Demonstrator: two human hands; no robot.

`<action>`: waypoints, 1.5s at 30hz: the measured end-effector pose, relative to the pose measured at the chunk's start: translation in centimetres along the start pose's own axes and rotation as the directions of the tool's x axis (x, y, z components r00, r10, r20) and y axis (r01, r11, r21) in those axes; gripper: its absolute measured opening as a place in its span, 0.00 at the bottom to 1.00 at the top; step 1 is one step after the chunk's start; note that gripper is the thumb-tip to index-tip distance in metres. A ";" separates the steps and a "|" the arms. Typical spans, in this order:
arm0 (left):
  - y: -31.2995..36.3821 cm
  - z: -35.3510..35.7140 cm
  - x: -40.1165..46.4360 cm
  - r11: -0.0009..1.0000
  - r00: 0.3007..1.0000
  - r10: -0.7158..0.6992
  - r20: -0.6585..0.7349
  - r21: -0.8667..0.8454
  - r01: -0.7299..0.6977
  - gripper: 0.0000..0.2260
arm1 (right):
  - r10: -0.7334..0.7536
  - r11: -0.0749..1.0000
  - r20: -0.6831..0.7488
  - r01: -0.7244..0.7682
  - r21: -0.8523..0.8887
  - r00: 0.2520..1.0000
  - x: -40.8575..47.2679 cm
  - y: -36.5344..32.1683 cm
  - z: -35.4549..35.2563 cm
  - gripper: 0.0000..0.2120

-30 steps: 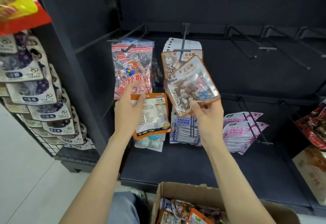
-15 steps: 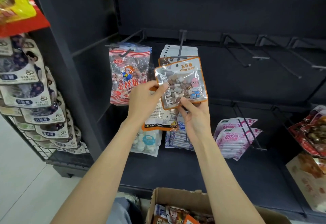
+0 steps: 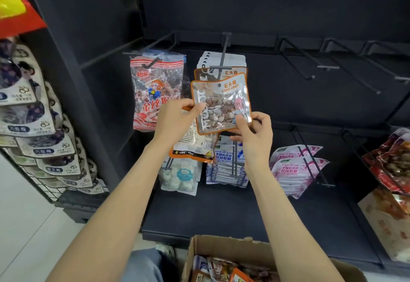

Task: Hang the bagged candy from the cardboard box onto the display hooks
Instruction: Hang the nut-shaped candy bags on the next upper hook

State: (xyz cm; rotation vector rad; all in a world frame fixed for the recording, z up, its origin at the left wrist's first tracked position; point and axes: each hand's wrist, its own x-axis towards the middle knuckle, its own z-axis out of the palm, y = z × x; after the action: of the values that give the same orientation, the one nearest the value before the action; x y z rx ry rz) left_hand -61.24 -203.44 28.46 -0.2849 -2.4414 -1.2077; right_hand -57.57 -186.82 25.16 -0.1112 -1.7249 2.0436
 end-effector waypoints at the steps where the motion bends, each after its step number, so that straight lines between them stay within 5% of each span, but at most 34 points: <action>1: 0.0 0.1 0.3 1.000 1.000 -0.007 0.001 0.018 0.007 0.14 | -0.050 0.996 0.004 0.050 -0.068 0.999 0.2 0.0 0.0 0.13; 7: 0.3 -0.2 0.8 0.999 0.999 0.008 -0.044 -0.049 -0.010 0.11 | -0.273 0.941 0.097 0.287 -0.179 0.957 0.0 -0.3 0.0 0.20; 13: 0.1 -0.8 -2.4 0.995 0.996 0.073 -0.049 -0.064 -0.076 0.12 | -0.164 0.972 0.085 0.175 -0.154 0.983 -2.7 0.2 -1.2 0.21; 24: 0.3 -0.9 -0.6 0.998 0.996 0.048 -0.077 -0.042 -0.051 0.09 | -0.268 0.916 0.087 0.282 -0.284 0.959 -0.6 -1.1 -0.1 0.22; 33: 0.5 -0.9 -0.2 0.993 0.997 -0.073 -0.018 0.087 0.075 0.15 | -0.397 0.758 0.066 0.368 -0.539 0.915 4.3 -0.3 1.0 0.17; 36: -0.8 -1.8 -2.1 0.991 0.991 -0.132 0.037 0.032 0.130 0.07 | -0.451 0.629 0.109 0.402 -0.665 0.886 5.7 -0.4 1.5 0.17; 39: -1.1 -2.6 -3.3 0.971 0.967 -0.223 0.124 -0.060 0.231 0.11 | -0.487 0.429 0.129 0.365 -0.826 0.864 5.4 0.6 1.3 0.16; 41: -1.1 -2.8 -3.6 0.956 0.957 -0.258 0.132 -0.106 0.272 0.14 | -0.544 0.415 0.118 0.389 -0.823 0.831 3.7 0.8 0.8 0.16; 45: -0.6 -2.0 -3.9 0.924 0.948 -0.297 0.118 -0.214 0.316 0.17 | -0.547 0.439 0.511 0.748 -0.498 0.662 -2.5 -0.3 -0.4 0.21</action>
State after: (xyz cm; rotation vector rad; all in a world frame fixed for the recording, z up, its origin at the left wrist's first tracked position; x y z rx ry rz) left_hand -57.42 -205.44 27.39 -0.0129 -2.4827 -1.6494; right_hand -55.13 -187.39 24.81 0.5833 -2.1486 0.7963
